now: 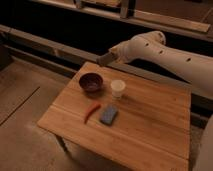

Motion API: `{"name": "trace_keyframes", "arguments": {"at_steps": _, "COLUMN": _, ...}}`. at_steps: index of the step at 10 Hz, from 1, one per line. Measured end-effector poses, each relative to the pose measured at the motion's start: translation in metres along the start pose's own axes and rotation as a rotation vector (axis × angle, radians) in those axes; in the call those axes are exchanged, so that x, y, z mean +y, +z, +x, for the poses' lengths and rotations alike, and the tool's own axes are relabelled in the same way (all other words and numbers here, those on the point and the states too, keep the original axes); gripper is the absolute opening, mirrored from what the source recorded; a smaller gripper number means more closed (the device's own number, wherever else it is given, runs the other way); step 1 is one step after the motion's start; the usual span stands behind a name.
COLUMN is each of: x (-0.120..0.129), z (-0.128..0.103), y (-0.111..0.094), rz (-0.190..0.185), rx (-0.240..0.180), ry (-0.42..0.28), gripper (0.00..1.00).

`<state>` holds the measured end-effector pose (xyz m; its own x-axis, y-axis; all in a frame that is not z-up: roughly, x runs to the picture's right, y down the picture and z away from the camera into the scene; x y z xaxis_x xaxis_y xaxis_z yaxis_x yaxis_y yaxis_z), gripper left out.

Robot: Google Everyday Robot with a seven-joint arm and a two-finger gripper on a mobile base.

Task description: Place the eraser in the ceramic cup

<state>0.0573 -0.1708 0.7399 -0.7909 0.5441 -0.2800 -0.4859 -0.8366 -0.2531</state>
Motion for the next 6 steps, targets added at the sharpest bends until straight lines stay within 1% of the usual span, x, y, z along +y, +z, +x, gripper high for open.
{"name": "trace_keyframes", "arguments": {"at_steps": 2, "x": 0.000, "z": 0.000, "y": 0.000, "rz": 0.000, "rx": 0.000, "ry": 0.000, "gripper": 0.00}}
{"name": "trace_keyframes", "arguments": {"at_steps": 3, "x": -0.002, "z": -0.001, "y": 0.000, "rz": 0.010, "rx": -0.007, "ry": -0.014, "gripper": 0.00}}
{"name": "trace_keyframes", "arguments": {"at_steps": 4, "x": -0.008, "z": -0.005, "y": 0.000, "rz": 0.040, "rx": -0.026, "ry": -0.056, "gripper": 0.00}}
{"name": "trace_keyframes", "arguments": {"at_steps": 5, "x": -0.017, "z": -0.010, "y": 0.000, "rz": 0.087, "rx": -0.052, "ry": -0.127, "gripper": 0.00}}
{"name": "trace_keyframes", "arguments": {"at_steps": 6, "x": -0.030, "z": -0.017, "y": -0.001, "rz": 0.160, "rx": -0.092, "ry": -0.237, "gripper": 0.00}}
